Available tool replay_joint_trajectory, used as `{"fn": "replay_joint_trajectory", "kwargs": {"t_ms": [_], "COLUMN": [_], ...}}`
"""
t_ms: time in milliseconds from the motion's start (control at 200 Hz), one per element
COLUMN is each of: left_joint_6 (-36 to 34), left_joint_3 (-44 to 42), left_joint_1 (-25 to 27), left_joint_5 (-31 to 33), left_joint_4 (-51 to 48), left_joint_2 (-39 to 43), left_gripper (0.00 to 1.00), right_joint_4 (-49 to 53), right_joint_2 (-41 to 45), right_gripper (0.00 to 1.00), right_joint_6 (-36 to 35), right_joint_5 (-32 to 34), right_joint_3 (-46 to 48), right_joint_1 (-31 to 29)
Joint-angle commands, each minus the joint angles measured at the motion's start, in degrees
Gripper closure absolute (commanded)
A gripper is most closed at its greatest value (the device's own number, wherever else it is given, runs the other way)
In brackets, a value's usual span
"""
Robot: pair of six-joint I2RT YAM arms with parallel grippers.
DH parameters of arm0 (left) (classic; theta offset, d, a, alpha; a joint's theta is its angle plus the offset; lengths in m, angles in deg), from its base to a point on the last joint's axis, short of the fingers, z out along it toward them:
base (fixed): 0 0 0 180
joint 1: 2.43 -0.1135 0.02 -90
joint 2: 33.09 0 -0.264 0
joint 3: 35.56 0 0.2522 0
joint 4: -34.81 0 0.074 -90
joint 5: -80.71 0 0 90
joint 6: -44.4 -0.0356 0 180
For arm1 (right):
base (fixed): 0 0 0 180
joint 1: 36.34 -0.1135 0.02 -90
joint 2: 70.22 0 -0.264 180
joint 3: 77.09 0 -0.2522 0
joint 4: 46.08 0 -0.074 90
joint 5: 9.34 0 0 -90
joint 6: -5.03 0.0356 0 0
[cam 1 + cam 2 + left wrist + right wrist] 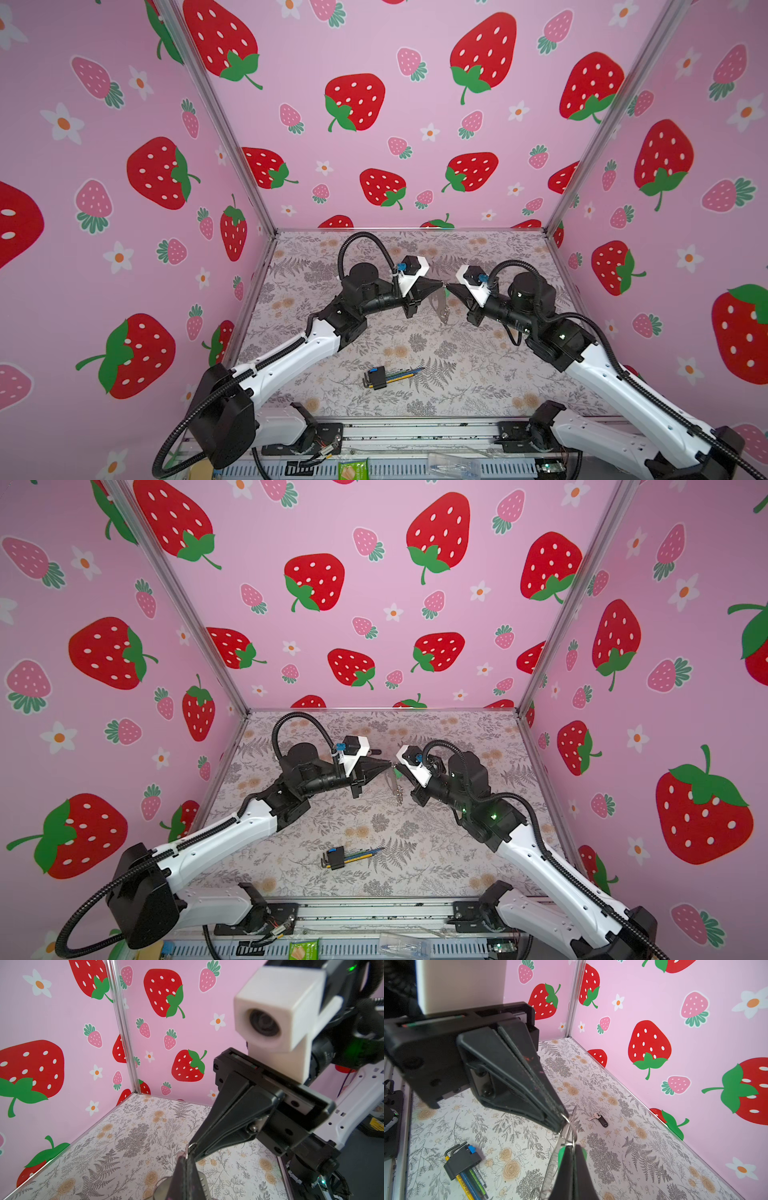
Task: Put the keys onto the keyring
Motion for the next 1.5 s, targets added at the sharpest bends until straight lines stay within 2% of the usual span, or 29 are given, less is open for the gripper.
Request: {"fn": "replay_joint_trajectory", "kwargs": {"t_ms": [0, 205, 445, 575, 655, 790, 870, 1066, 1351, 1496], "left_joint_6": [-2.04, -2.24, -0.07, 0.86, 0.87, 0.69, 0.36, 0.53, 2.59, 2.88], "left_joint_3": [3.11, 3.78, 3.81, 3.4, 3.33, 3.7, 3.94, 3.72, 3.62, 3.96], "left_joint_1": [-0.18, -0.18, -1.87, -2.84, -2.98, -3.05, -3.08, -3.5, -3.77, -3.79], "left_joint_5": [-0.25, -0.93, -3.27, -4.12, -4.34, -5.73, -6.85, -9.49, -15.81, -16.32], "left_joint_4": [-1.61, -3.92, -4.87, -4.79, -4.72, -4.36, -4.11, -2.32, 0.81, 0.91], "left_joint_2": [1.67, 1.22, 0.74, 0.86, 0.96, 0.7, 0.7, 0.75, 0.17, -0.18], "left_gripper": [1.0, 1.0, 1.0, 1.0, 1.0, 1.0, 1.0, 1.0, 1.0, 1.0], "right_joint_4": [-1.4, -0.98, 0.58, 1.29, 1.46, 1.55, 1.34, -1.08, -5.06, -6.21], "right_joint_2": [1.76, 0.8, -0.66, -1.31, -1.73, -1.8, -1.19, 0.02, -0.42, -0.26], "right_gripper": [1.0, 1.0, 1.0, 1.0, 0.96, 0.75, 0.69, 0.62, 0.58, 0.57], "right_joint_6": [-0.53, -2.73, -8.87, -10.8, -10.46, -8.44, -7.87, -4.85, -1.33, -0.65], "right_joint_5": [2.34, 4.13, 10.77, 11.74, 10.83, 7.78, 6.58, 1.33, -4.46, -8.02], "right_joint_3": [0.67, 0.16, -1.15, -1.47, -1.27, 0.02, 1.74, 4.54, 6.2, 5.96], "right_joint_1": [0.03, -0.9, -3.57, -3.8, -3.8, -3.77, -3.67, -2.92, -0.79, -0.63]}}
